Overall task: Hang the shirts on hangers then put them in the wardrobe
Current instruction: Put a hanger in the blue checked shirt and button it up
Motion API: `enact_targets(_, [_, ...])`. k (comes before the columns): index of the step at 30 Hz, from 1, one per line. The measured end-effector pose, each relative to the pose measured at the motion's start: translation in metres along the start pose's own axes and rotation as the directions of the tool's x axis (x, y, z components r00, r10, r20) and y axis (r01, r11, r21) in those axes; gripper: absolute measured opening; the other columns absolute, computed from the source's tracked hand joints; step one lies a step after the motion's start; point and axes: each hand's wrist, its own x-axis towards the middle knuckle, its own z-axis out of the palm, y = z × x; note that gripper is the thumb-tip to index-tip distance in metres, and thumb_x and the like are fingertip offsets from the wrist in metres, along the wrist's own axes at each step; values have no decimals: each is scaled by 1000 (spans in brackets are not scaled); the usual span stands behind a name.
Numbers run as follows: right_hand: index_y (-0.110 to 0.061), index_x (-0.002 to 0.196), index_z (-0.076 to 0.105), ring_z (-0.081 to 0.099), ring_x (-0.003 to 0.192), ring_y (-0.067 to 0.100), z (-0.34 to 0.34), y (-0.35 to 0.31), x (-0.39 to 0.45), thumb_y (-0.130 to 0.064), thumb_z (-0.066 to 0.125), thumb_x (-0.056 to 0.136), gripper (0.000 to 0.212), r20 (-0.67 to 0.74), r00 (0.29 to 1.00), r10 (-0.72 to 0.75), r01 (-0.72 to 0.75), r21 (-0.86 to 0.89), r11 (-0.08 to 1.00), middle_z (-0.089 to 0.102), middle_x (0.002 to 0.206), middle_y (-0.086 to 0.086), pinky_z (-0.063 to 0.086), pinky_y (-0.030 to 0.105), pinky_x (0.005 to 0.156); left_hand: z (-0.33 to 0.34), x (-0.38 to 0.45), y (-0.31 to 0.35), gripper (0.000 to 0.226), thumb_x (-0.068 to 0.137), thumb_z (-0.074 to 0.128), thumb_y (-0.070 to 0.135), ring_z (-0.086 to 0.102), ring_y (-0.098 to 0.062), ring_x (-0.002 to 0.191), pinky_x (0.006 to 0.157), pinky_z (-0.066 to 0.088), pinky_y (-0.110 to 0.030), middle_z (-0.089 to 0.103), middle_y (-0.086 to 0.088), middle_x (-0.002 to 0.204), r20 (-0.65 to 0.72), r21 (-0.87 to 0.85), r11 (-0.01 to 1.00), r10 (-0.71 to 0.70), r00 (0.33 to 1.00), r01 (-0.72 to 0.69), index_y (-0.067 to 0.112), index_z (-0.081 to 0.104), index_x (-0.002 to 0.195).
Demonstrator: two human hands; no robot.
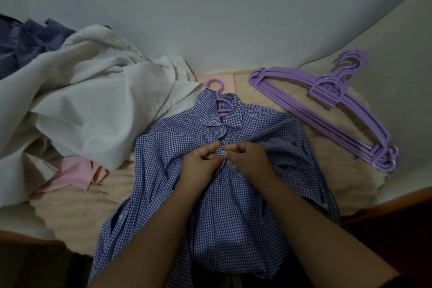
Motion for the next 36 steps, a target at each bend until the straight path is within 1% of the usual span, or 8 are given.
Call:
enact_targets(5, [-9, 80, 66, 52, 42, -2, 0, 1, 1, -4, 67, 84, 8, -3, 1000, 28, -28, 33, 999, 61, 62, 3, 46, 13, 46, 1, 3, 1, 27, 91, 56, 5, 47, -13, 55, 57, 44, -24, 61, -10, 64, -42, -106, 992, -79, 996, 75, 23, 71, 104])
enact_targets(9, [-5, 88, 69, 54, 44, -5, 1, 6, 3, -4, 67, 84, 4, -15, 999, 37, -36, 44, 998, 62, 62, 0, 45, 13, 48, 4, 3, 5, 27, 91, 52, 1, 49, -6, 48, 56, 44, -20, 59, 4, 52, -36, -169, 979, -118, 992, 110, 15, 69, 105])
enact_targets(14, [0, 96, 70, 54, 46, -5, 2, 11, 5, -4, 66, 85, 12, -47, 999, -6, 6, -3, 1000, 62, 64, -2, 45, 12, 50, 4, 4, 5, 25, 92, 51, 0, 60, -12, 67, 69, 52, -24, 69, -2, 70, -14, -240, 961, -147, 989, 139, 13, 71, 98])
enact_targets(20, [-1, 108, 69, 61, 78, 5, 2, 10, 4, -5, 64, 86, 22, -38, 994, -104, 100, -85, 991, 70, 101, 10, 51, 15, 76, 5, 6, 10, 22, 93, 50, 1, 62, -10, 66, 74, 56, -24, 67, 4, 63, -35, -281, 949, -157, 987, 141, 10, 69, 96])
enact_targets(22, [0, 112, 67, 60, 88, 5, 1, 10, 1, -4, 64, 86, 26, -15, 992, -127, 125, -94, 988, 68, 105, 6, 47, 5, 74, 5, 8, 11, 20, 93, 51, 3, 62, -12, 68, 76, 56, -26, 66, 1, 66, -41, -289, 945, -170, 985, 151, 10, 69, 96])
enact_targets(27, [-2, 110, 67, 54, 74, -5, 7, 14, -3, -15, 78, 76, 37, -38, 984, -177, 169, -149, 974, 58, 81, -10, 41, 0, 63, 5, 10, 14, 19, 92, 53, 12, 60, -17, 71, 77, 53, -32, 61, -7, 77, -18, -309, 933, -200, 980, 185, 2, 69, 96])
enact_targets(32, [0, 95, 72, 50, 66, -4, 12, 22, 0, -9, 71, 81, 16, -100, 938, -333, 286, -323, 902, 51, 70, -13, 37, 1, 65, 2, 11, 14, 27, 95, 43, 19, 64, -18, 83, 75, 54, -27, 65, -7, 92, 1, -283, 934, -227, 974, 218, 6, 67, 96])
enact_targets(36, [1, 70, 70, 46, 56, 8, 13, 20, -1, -1, 65, 80, 11, -84, 879, -470, 389, -446, 806, 55, 59, 0, 34, 11, 56, 3, 11, 15, 32, 97, 38, 18, 65, -19, 85, 78, 53, -27, 66, -9, 91, 23, -299, 923, -247, 969, 242, 0, 64, 104])
